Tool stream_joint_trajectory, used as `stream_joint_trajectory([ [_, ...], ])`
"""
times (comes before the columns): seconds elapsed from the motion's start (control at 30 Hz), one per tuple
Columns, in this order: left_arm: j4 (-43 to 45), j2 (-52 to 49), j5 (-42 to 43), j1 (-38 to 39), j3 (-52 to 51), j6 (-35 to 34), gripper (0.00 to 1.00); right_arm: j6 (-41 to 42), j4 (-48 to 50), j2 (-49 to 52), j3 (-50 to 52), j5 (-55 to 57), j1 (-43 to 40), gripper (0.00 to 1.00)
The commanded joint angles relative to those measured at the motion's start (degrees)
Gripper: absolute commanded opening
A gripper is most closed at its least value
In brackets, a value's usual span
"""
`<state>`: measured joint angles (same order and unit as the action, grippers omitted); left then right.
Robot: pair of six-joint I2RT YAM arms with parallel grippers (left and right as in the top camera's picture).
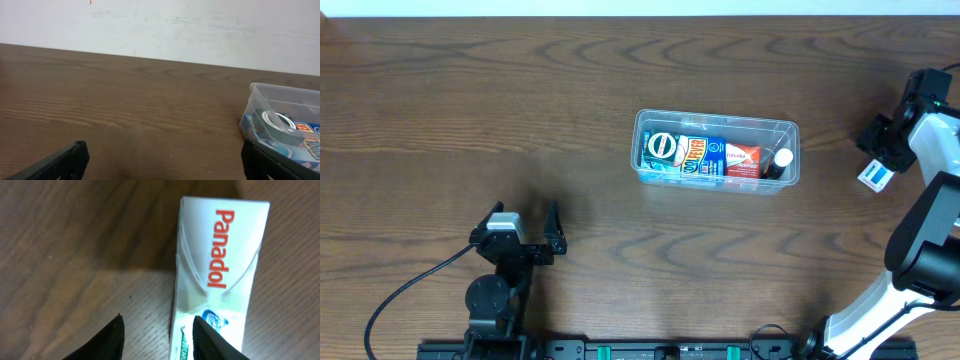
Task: Pack container
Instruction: 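Adjust the right gripper's grip on the white-green box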
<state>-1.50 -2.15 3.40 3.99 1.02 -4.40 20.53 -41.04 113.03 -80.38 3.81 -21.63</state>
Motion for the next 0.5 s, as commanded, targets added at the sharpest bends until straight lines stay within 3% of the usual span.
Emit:
stream_joint_trajectory([
  [0.0,-2.3,0.0,-0.4,0.3,-0.8,0.7,0.98,0.4,-1.2,-2.2,0.5,0.8,-0.2,0.45],
  [0.27,-2.3,0.0,-0.5,0.3,-0.8,0.7,0.98,0.5,-6.0,-4.9,0.6,6.9,-1.8,0.54],
  [0.47,-2.3,0.0,-0.4,0.3,-0.8,0.7,0.98,0.7,-4.4,-3.2,2.0,6.9,-4.4,0.57],
])
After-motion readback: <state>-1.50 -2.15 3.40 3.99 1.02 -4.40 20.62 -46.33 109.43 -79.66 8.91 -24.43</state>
